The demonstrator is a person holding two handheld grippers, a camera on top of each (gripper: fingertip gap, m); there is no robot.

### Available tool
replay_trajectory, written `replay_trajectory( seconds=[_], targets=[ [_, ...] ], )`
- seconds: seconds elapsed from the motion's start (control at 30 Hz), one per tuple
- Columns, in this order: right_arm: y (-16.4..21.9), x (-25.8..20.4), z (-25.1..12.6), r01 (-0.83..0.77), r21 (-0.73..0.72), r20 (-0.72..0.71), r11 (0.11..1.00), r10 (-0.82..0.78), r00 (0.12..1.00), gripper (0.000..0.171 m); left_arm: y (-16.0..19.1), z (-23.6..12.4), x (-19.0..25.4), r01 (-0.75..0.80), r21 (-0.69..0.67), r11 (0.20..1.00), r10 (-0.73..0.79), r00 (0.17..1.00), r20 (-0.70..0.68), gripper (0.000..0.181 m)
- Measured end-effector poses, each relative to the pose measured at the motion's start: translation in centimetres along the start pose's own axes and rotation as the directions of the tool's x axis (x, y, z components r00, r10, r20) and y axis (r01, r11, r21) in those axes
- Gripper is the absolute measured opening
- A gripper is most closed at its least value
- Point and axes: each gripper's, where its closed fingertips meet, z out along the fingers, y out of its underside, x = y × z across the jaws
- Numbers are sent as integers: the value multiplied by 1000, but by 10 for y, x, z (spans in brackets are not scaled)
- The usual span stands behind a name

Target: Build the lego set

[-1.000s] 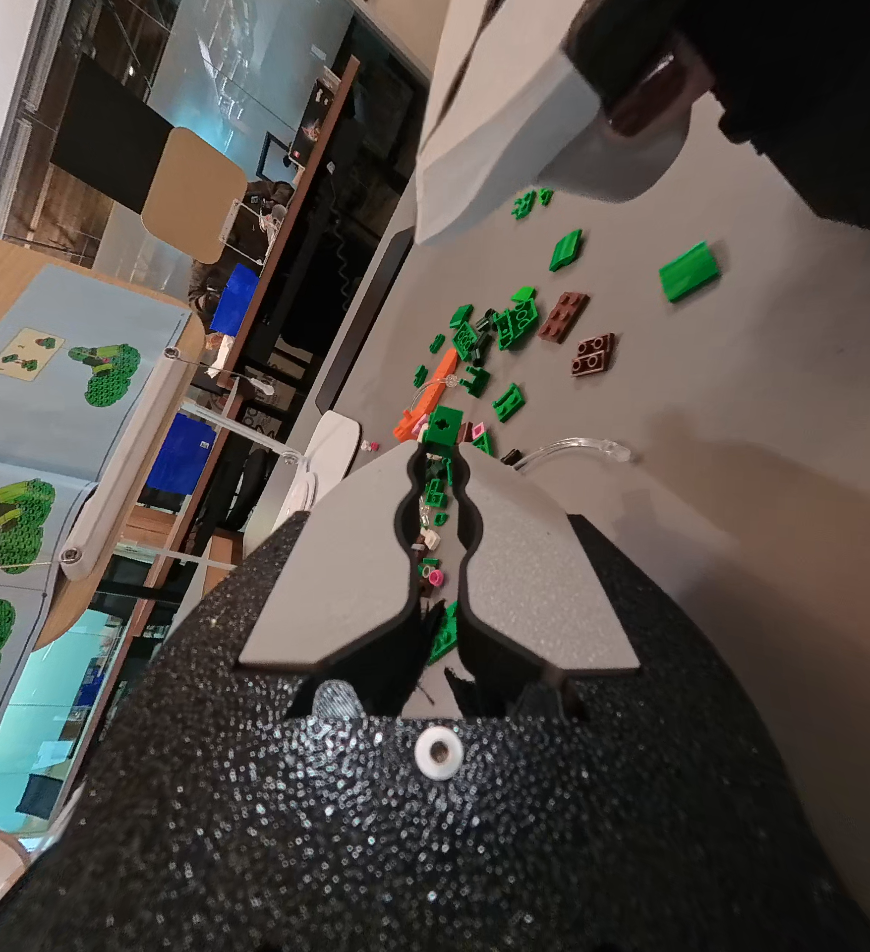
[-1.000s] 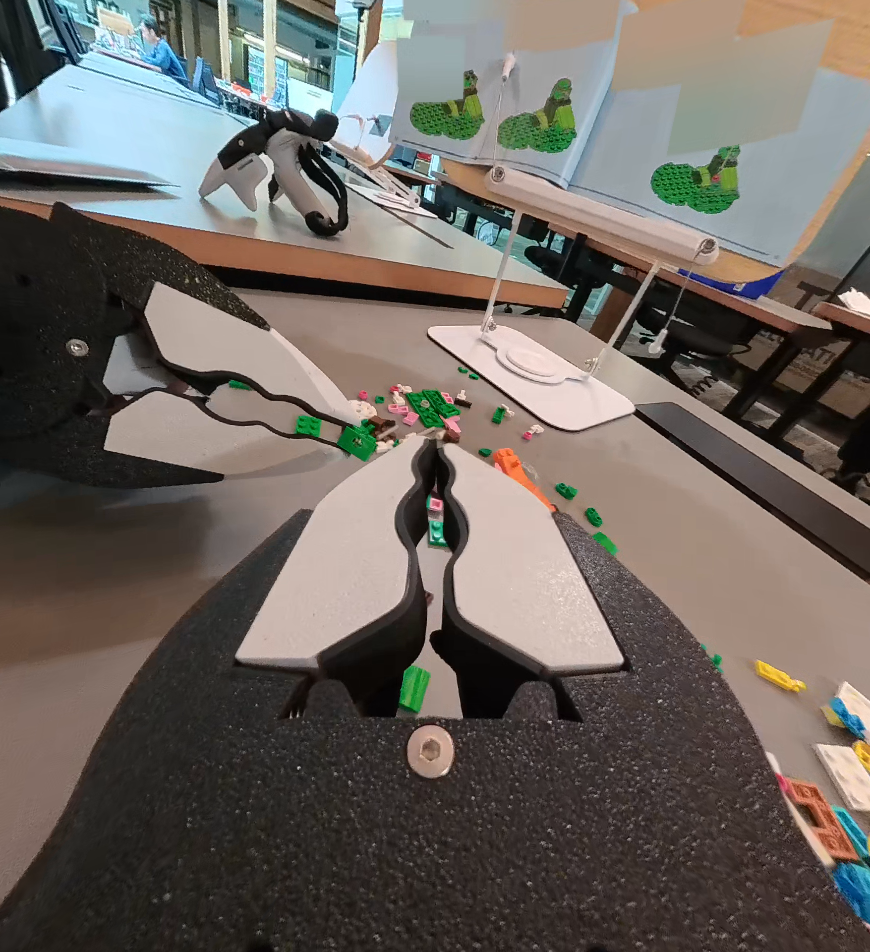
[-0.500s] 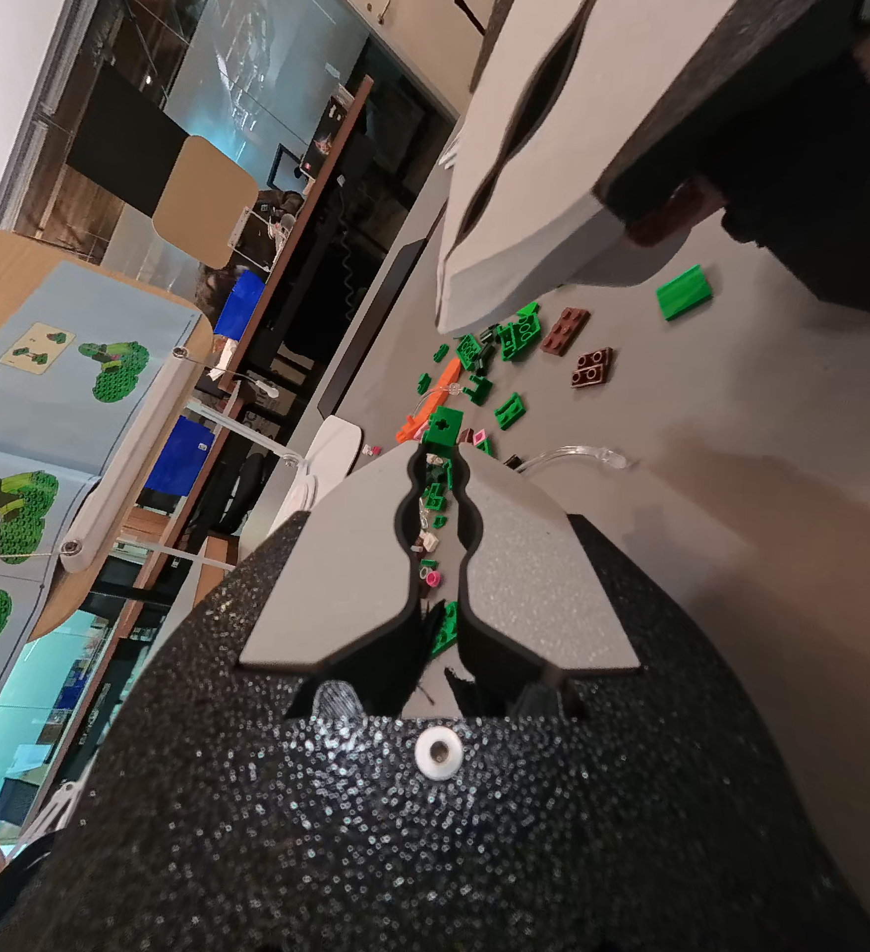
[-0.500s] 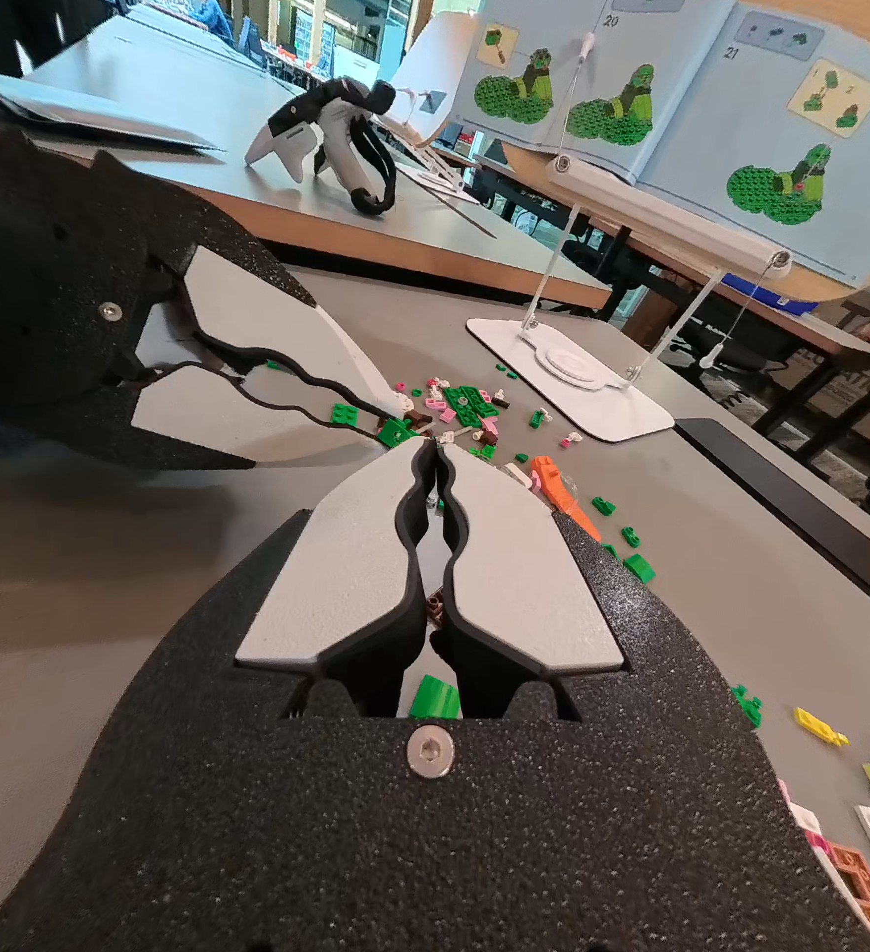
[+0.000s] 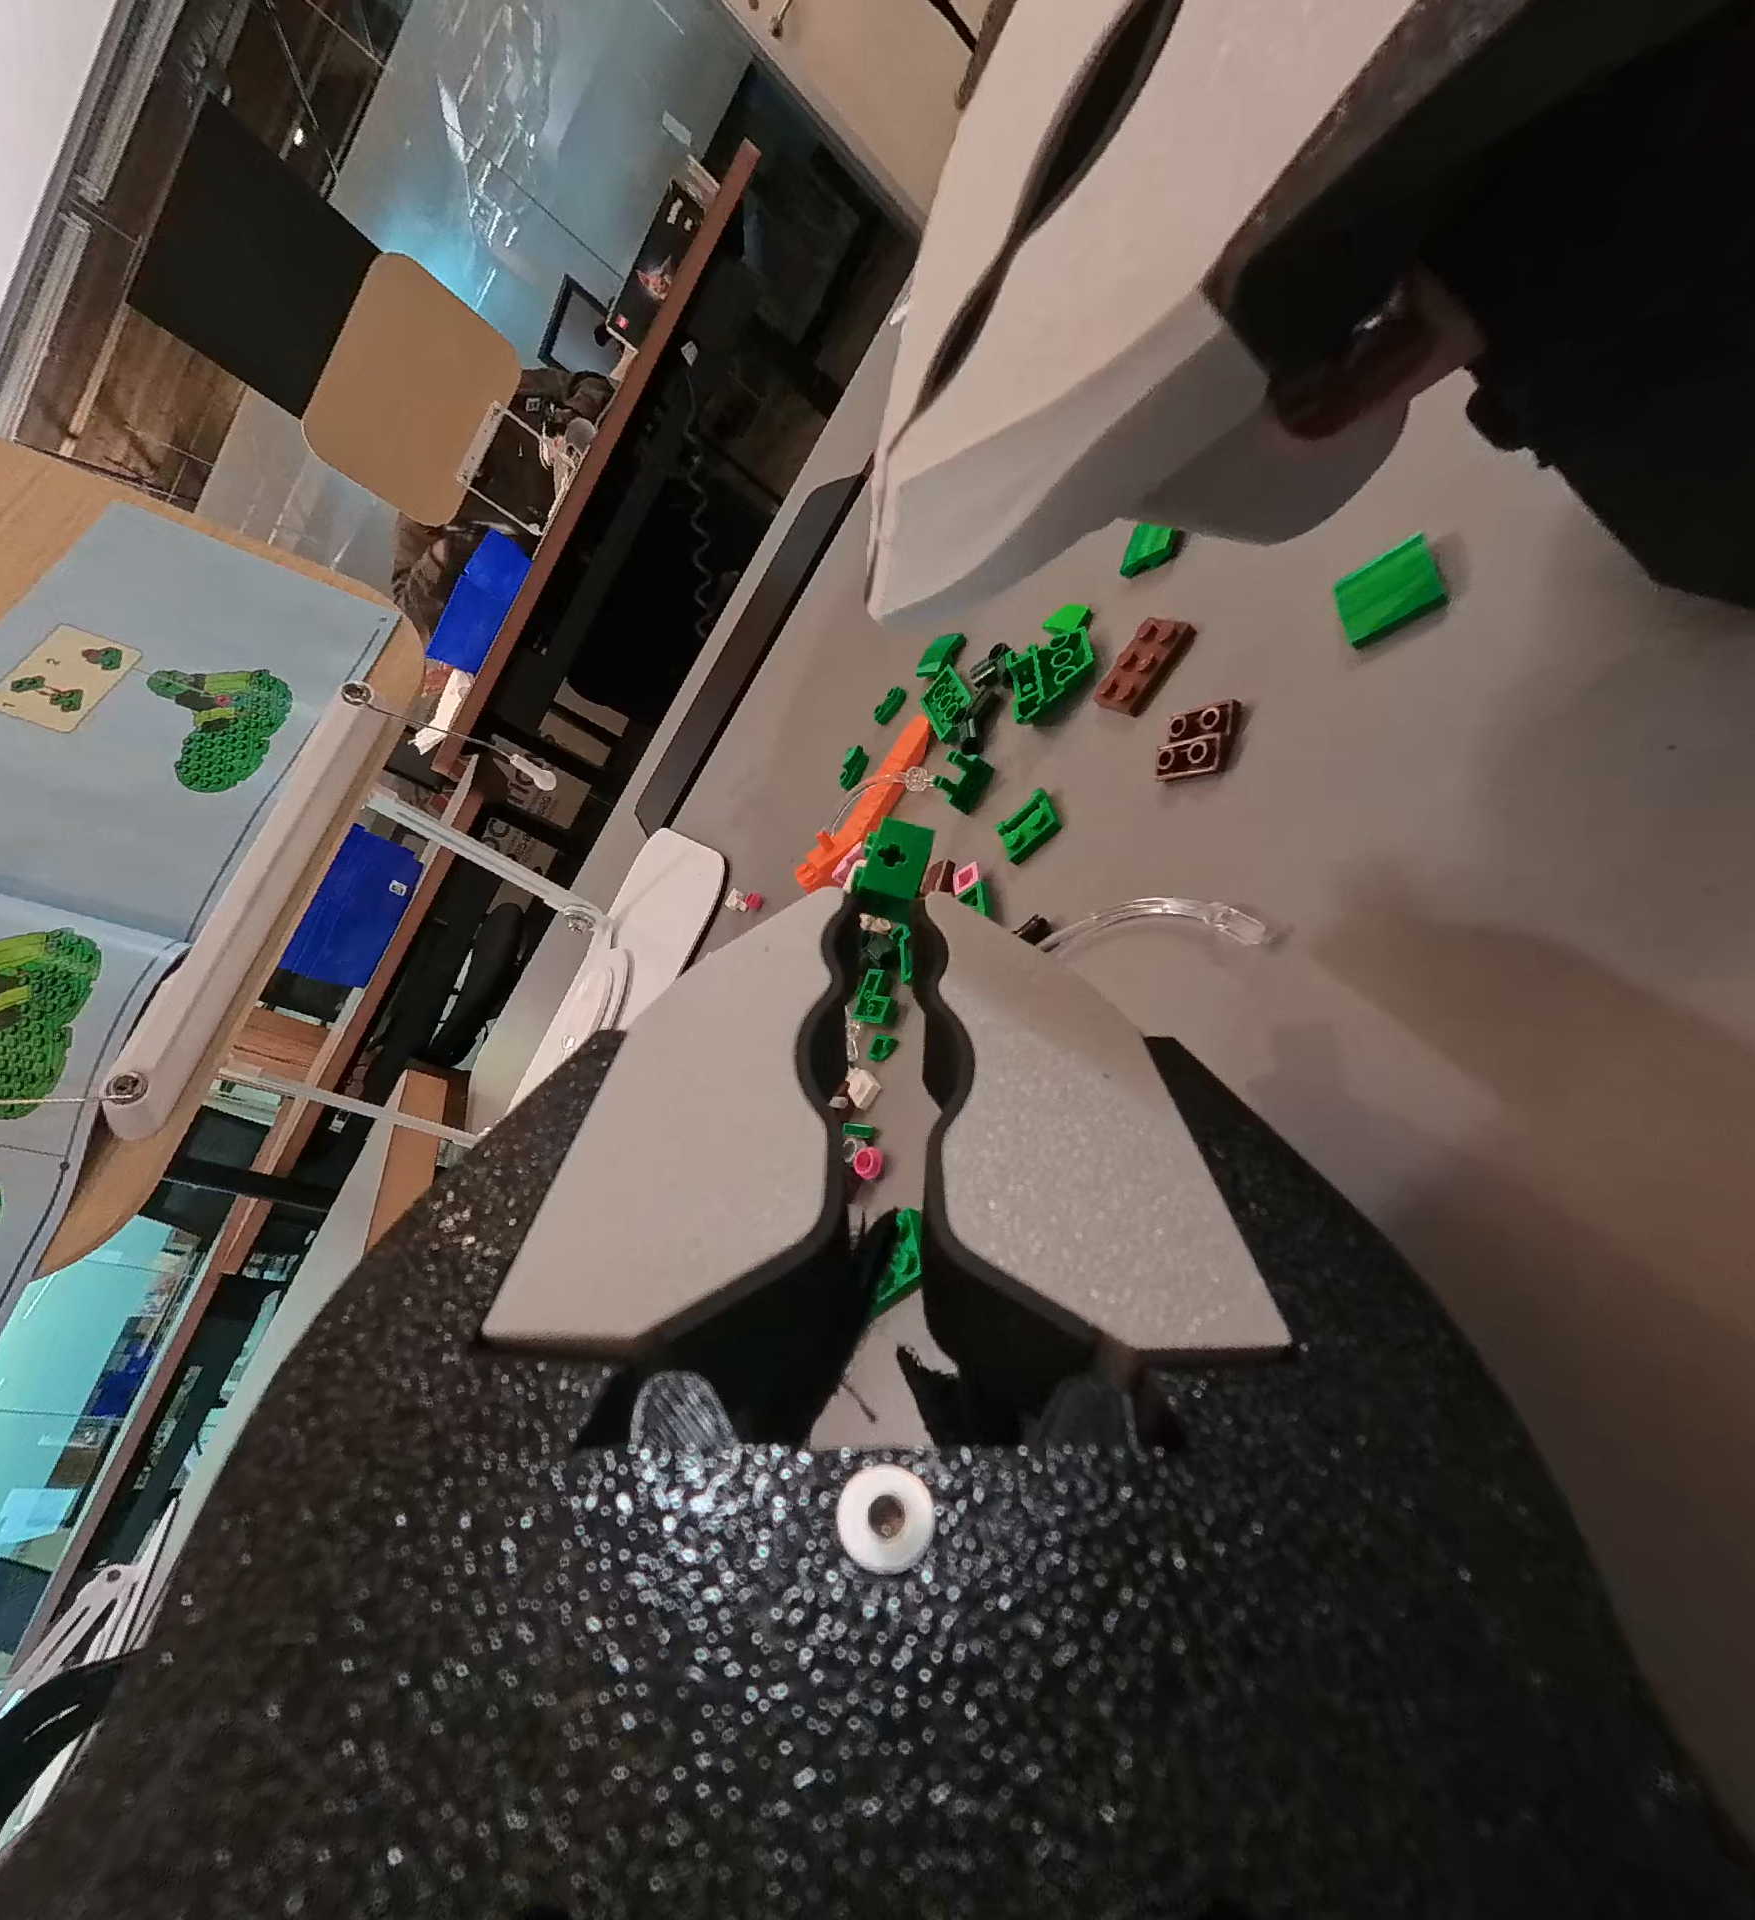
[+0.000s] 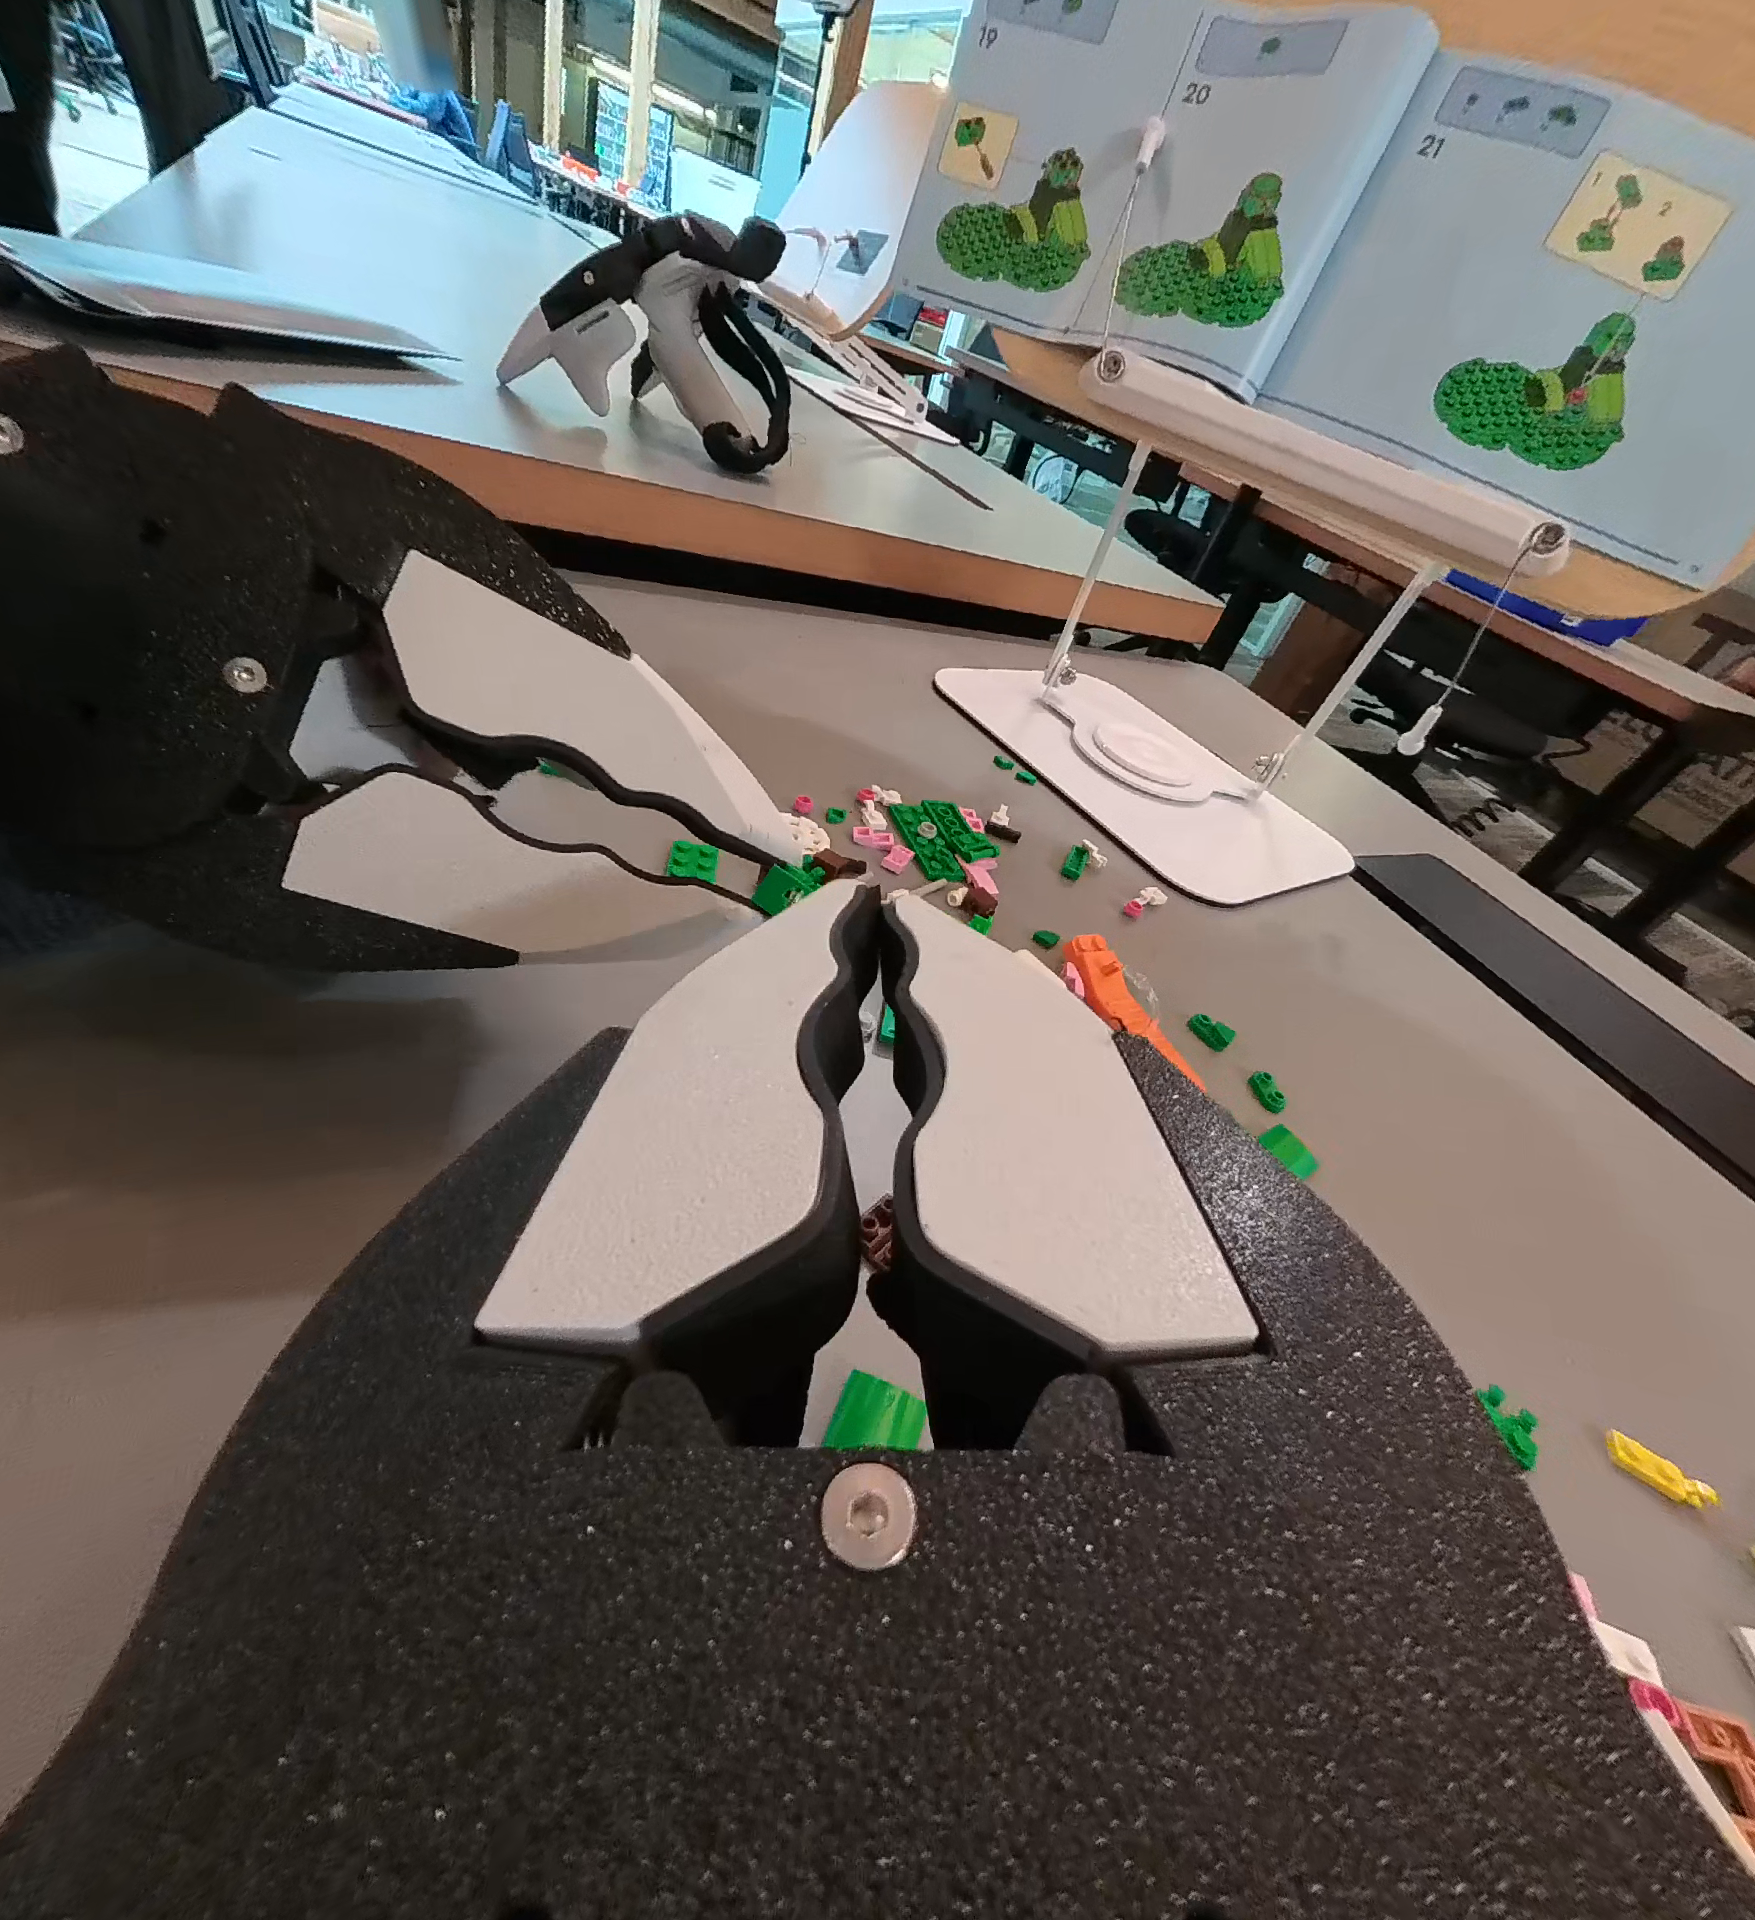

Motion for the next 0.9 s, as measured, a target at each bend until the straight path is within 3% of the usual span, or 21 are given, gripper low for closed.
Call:
replay_trajectory(
  seconds=[0.67,0.9],
  targets=[
    [-10,37,-17,-96,87,-145,992,108,983,0,-9,-10,-1,34,75,997,-31,999,-41,9],
    [-52,41,-46,-51,208,-117,977,76,990,0,-18,-15,5,1,119,993,4,999,-48,9]
  ],
)
